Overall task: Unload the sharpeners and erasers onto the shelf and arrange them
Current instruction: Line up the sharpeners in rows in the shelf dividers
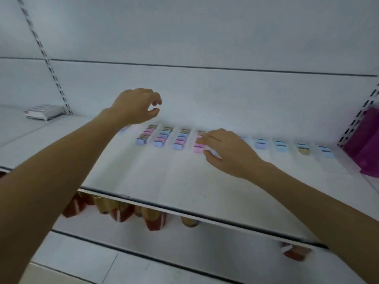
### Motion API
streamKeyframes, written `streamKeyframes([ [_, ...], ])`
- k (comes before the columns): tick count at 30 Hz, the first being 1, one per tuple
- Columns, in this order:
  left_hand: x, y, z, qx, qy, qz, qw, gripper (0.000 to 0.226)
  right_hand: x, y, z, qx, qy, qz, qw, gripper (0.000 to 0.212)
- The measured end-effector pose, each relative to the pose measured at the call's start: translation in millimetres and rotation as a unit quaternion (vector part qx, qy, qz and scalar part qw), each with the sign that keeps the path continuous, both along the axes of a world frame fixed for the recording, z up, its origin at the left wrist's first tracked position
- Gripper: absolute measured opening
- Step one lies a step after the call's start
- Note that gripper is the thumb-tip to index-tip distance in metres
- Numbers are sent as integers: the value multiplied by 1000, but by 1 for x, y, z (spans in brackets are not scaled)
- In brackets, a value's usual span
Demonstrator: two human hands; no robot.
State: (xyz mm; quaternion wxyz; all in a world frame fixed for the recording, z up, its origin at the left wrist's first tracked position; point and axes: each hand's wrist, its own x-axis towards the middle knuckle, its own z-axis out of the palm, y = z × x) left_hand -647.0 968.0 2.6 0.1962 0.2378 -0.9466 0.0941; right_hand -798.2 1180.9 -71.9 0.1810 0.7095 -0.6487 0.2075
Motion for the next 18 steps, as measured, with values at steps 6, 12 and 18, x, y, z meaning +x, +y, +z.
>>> streamKeyframes([
  [6,84,-52,18,25,25,35,999,28,74,-68,8,40,-18,-29,999,31],
  [12,146,-100,1,97,22,55,994,30,113,-128,26,132,20,-60,989,36],
  [18,169,-142,-44,156,20,56,986,30,119,-191,30,207,-21,-104,973,35],
])
